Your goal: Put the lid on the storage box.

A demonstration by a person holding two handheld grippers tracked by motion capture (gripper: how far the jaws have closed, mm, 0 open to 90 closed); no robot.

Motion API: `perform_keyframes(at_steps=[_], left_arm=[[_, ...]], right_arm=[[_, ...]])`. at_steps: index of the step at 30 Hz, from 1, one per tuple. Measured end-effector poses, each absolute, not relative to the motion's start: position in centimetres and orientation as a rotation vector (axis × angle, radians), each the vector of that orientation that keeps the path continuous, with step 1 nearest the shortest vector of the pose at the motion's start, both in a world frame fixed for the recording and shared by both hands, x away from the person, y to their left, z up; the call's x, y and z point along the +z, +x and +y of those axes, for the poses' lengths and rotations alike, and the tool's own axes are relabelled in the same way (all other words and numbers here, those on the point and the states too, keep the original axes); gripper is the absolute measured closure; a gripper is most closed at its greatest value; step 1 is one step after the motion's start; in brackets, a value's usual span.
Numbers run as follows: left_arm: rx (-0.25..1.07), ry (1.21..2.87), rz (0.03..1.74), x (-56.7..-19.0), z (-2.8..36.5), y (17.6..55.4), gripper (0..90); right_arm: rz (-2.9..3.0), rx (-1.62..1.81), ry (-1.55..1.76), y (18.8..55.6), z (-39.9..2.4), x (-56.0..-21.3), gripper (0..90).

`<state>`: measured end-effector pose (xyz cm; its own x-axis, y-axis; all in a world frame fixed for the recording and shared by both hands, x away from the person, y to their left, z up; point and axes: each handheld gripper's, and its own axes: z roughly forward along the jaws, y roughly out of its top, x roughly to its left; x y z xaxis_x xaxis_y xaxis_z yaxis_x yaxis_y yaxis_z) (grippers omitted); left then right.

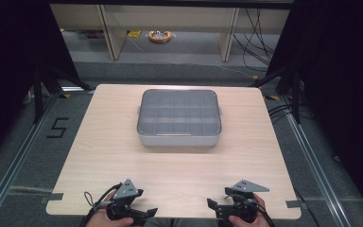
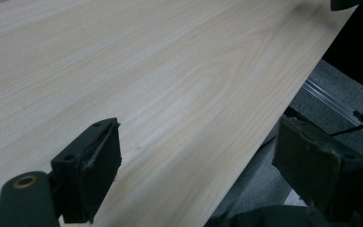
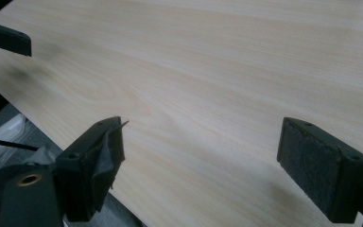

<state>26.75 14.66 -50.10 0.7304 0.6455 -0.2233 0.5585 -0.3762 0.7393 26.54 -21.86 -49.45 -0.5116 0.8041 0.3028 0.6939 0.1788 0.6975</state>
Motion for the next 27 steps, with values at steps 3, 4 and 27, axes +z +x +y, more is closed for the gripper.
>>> perform_keyframes(at_steps=[3, 4, 27], left_arm=[[0.121, 2.077, 0.895, -50.06, 14.77, 26.63, 15.4], [0.118, 2.067, 0.901, -50.07, 14.73, 26.57, 15.4], [0.107, 2.102, 0.886, -50.12, 15.03, 26.91, 15.5]], right_arm=[[2.324, 1.233, 1.447, 26.29, -22.14, -49.44, 16.6], [2.309, 1.232, 1.422, 26.28, -22.21, -49.61, 16.7], [2.344, 1.195, 1.437, 26.30, -22.38, -49.90, 17.0]])
